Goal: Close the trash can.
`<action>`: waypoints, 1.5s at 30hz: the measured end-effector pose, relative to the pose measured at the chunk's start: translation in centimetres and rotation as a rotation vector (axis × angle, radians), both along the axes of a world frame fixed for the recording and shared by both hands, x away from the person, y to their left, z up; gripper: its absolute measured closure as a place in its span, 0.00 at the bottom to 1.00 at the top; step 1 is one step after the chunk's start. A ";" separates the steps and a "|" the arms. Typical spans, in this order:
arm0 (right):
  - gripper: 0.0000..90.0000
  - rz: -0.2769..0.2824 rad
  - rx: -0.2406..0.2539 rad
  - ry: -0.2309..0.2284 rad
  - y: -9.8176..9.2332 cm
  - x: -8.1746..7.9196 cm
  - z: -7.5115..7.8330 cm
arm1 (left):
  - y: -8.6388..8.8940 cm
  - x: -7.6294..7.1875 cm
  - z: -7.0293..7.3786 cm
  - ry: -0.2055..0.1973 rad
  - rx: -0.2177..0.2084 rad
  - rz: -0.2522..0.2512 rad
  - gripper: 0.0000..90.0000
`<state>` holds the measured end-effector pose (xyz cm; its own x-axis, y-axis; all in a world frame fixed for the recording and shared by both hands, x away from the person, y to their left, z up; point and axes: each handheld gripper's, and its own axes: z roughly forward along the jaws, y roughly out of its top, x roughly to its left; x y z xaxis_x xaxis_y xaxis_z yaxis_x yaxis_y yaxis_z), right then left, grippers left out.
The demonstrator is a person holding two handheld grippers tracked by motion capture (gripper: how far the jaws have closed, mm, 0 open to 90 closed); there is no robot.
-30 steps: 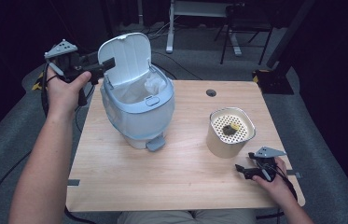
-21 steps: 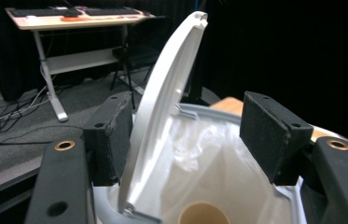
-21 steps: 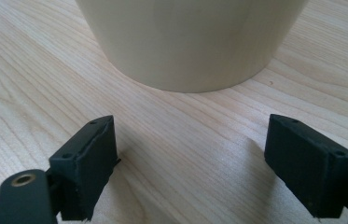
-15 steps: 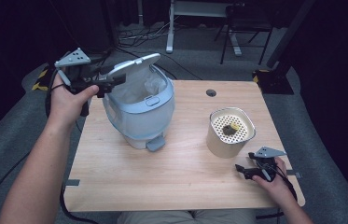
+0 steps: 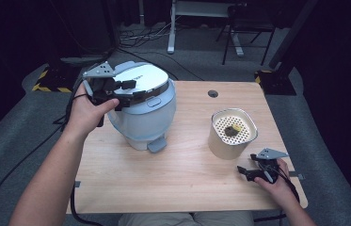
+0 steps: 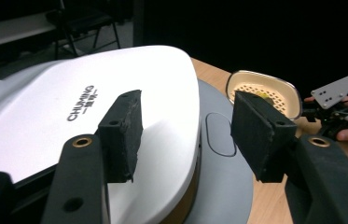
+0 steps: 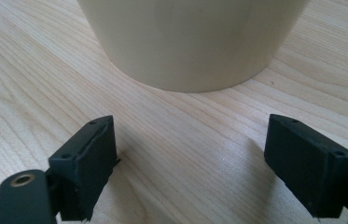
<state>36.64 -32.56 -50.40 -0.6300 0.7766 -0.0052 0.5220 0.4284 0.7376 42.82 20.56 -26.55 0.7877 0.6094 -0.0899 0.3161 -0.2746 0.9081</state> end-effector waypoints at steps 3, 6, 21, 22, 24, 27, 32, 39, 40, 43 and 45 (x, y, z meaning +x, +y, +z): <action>0.18 0.007 -0.001 0.001 0.0 0.1 0.0 | -0.5 0.5 -0.6 0.034 -0.003 -0.004 0.53; 0.18 0.003 -0.001 0.002 0.2 0.1 0.0 | -0.8 0.7 -0.9 0.048 -0.006 0.001 0.54; 0.18 0.006 0.000 0.001 0.2 0.0 0.0 | -0.6 2.0 -1.4 0.054 -0.006 -0.045 0.67; 0.18 0.006 0.000 0.001 0.2 0.0 0.0 | -0.6 2.0 -1.4 0.054 -0.006 -0.045 0.68; 0.18 0.007 -0.001 0.001 0.2 0.0 0.0 | -0.3 2.2 -1.3 0.030 0.023 -0.042 0.72; 0.18 0.008 -0.001 0.001 0.2 0.0 0.0 | -0.3 2.3 -1.3 0.010 0.050 -0.010 0.73; 0.18 0.008 -0.001 0.001 0.3 -0.1 0.0 | -0.2 2.4 -1.2 0.013 0.060 -0.009 0.79; 0.18 0.007 -0.003 0.001 0.3 -0.2 0.0 | -1.5 2.0 -0.6 -0.011 0.189 0.037 0.80; 0.18 0.007 -0.003 0.001 0.3 -0.2 0.0 | -1.5 2.0 -0.6 -0.011 0.189 0.037 0.80; 0.18 0.006 -0.003 0.001 0.3 -0.2 0.0 | -1.6 1.9 -0.6 -0.007 0.178 0.037 0.72; 0.18 0.006 -0.003 0.001 0.3 -0.2 0.0 | -1.6 1.8 -0.7 -0.010 0.172 0.035 0.67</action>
